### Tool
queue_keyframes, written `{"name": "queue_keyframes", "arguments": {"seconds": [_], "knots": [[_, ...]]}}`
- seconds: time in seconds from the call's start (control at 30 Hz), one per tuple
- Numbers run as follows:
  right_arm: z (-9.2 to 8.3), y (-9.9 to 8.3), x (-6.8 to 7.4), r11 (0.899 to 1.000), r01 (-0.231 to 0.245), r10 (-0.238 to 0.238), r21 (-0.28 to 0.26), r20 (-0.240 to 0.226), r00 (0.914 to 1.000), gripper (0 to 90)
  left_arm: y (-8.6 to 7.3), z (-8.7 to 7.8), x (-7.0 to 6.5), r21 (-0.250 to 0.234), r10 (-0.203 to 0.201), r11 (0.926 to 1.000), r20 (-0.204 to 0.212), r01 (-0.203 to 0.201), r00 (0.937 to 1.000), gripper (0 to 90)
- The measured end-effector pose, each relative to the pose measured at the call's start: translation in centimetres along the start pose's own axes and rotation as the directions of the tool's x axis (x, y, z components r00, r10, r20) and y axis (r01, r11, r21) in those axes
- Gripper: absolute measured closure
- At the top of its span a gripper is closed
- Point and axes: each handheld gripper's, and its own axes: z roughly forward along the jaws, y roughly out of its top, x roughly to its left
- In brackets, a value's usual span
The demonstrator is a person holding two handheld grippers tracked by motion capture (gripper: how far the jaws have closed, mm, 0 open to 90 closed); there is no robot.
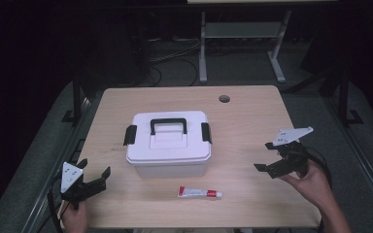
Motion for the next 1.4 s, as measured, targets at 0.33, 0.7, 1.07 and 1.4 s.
{"name": "queue_keyframes", "arguments": {"seconds": [0.33, 0.7, 1.07, 1.4], "knots": [[0.8, 3.4, -0.6, 0.989, 0.104, -0.100, 0.107, -0.046, 0.9939, 14.4, 0.1, 0.1, 0.0, -0.002, 0.002, 1.0000, 0.003, -0.002, 1.0000, 13.8], [1.5, 6.5, -1.3, 0.973, 0.155, -0.142, 0.173, -0.084, 0.9862, 14.7, 0.1, 0.5, -0.2, 0.003, 0.012, 0.9999, 0.004, -0.012, 0.9999, 13.8], [1.6, 10.3, -1.1, 0.952, 0.217, -0.197, 0.214, -0.113, 0.9739, 14.8, 0.1, 0.0, 0.0, -0.008, 0.003, 1.0000, -0.004, -0.003, 1.0000, 13.8], [2.1, 13.9, -0.1, 0.925, 0.292, -0.260, 0.241, -0.156, 0.9529, 15.6, 0.0, -0.3, 0.0, -0.014, -0.002, 0.9999, -0.021, 0.002, 0.9998, 13.8]]}}
